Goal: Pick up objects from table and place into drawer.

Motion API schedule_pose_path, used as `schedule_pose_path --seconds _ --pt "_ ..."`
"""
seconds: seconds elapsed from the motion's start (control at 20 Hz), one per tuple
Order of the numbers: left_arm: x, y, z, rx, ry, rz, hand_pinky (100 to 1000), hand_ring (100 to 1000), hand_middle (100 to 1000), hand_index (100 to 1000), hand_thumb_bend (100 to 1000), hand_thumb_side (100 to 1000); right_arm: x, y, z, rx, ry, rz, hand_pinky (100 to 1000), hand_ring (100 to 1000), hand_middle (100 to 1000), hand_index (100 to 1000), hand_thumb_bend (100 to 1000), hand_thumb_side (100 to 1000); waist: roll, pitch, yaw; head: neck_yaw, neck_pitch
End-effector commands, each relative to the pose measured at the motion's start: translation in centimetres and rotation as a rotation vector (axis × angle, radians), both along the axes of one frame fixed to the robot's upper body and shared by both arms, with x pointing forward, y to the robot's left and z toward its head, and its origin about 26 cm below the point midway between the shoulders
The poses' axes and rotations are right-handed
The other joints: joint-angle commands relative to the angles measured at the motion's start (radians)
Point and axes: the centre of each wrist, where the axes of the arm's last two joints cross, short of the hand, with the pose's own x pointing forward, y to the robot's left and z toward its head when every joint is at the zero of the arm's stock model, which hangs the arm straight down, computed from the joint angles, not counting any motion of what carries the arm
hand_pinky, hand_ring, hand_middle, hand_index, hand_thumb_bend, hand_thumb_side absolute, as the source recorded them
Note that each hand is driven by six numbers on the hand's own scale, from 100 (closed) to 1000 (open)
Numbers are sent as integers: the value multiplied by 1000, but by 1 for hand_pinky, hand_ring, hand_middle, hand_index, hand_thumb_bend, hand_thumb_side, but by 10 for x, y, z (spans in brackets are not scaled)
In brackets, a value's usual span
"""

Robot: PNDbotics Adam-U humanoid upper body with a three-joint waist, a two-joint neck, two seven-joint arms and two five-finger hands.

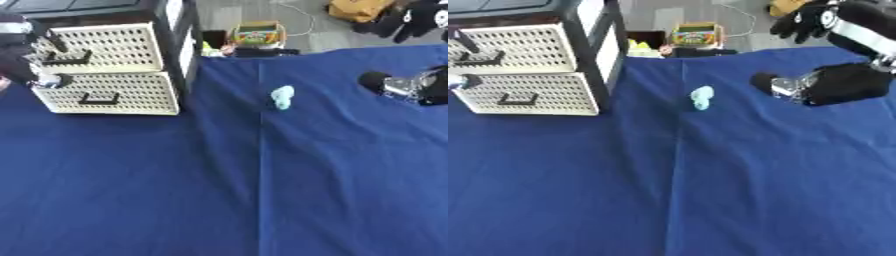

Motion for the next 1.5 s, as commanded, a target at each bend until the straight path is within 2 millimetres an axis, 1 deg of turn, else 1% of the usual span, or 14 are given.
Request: schedule_pose_path --seconds 0.05,0.35,0.8,1.1,1.35,1.5 --pt "-5 3 12 0 -21 9 100 100 100 878 366 432 -7 -2 13 1 -48 1 791 757 751 861 432 732 -1 -20 0 4 -8" --pt "-1 4 9 18 -12 39 100 100 100 882 361 433 -8 -2 13 3 -48 5 791 757 750 861 431 733 1 -17 -2 7 -11" --pt "0 2 2 72 28 14 100 100 100 854 352 437 -8 -2 14 12 -53 6 791 755 749 860 428 739 -1 -16 -2 5 -9" --pt "2 4 -1 77 43 23 100 100 100 849 352 437 -8 -2 14 15 -54 7 791 755 749 859 424 741 -2 -16 -3 6 -14" --pt "2 5 -3 82 47 26 100 100 100 812 355 440 -9 -3 14 17 -55 7 791 755 749 858 423 742 -2 -16 -3 7 -12" --pt "1 8 -4 77 41 29 100 100 100 805 353 443 -9 -3 14 18 -55 5 791 755 749 858 422 744 -2 -15 -1 6 -11"
